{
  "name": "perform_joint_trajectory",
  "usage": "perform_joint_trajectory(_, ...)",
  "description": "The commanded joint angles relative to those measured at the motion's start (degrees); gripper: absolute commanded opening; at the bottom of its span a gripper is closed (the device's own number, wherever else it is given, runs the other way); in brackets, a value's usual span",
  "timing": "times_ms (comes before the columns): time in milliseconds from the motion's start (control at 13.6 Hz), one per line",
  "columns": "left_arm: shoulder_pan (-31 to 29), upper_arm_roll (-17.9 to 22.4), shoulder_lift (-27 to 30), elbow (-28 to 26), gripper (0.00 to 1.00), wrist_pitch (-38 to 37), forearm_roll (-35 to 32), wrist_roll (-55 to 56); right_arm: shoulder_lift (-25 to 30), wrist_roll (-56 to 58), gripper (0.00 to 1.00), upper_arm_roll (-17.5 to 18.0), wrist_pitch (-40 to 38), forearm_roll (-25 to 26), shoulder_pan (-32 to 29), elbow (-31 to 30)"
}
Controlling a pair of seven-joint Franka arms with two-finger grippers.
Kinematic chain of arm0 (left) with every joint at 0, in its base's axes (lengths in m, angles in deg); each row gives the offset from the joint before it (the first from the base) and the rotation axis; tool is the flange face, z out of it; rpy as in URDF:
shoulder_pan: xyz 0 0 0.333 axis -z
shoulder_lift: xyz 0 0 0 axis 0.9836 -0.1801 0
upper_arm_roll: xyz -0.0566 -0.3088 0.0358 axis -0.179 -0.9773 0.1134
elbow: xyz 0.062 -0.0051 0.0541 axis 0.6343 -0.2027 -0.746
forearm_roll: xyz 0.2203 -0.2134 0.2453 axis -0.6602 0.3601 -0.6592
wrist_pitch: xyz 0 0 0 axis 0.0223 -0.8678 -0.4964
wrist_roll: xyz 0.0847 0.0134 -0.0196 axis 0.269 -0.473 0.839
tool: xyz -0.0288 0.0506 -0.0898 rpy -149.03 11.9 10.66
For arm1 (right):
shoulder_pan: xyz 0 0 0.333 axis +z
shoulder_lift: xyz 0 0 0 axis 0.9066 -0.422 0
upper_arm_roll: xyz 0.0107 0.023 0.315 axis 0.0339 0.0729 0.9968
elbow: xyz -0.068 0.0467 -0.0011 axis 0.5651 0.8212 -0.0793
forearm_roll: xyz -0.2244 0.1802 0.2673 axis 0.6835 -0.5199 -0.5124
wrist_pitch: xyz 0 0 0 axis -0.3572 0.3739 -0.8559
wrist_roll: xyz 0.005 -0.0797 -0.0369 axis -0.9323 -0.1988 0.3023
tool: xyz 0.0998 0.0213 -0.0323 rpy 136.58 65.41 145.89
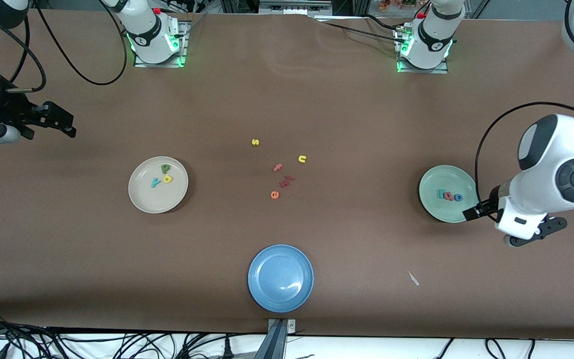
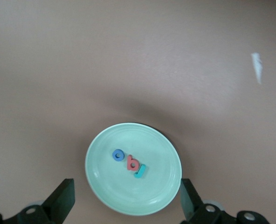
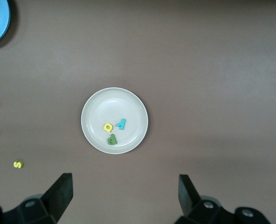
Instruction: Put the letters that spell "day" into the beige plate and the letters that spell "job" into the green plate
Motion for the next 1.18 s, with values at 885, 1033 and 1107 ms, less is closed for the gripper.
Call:
perform_joint_trajectory(885, 29.03, 41.56, 15.16, 3.70, 0.97, -1.98, 33.61, -32.35, -1.10, 0.76, 1.00, -0.50, -0.56, -0.39, 0.67, 0.92)
perform_joint_trajectory(1033, 29.03, 41.48, 18.16, -0.97, 0.97, 1.55, 33.61, -32.52, -1.10, 0.85, 1.00, -0.50, -0.47, -0.48, 0.67, 0.92)
perform_joint_trajectory(1107, 28.77, 41.39, 19.56, -3.17, 0.97, 3.31, 33.61, -33.48, -1.10, 0.85, 1.00, -0.50, -0.47, -0.48, 0.58, 0.92)
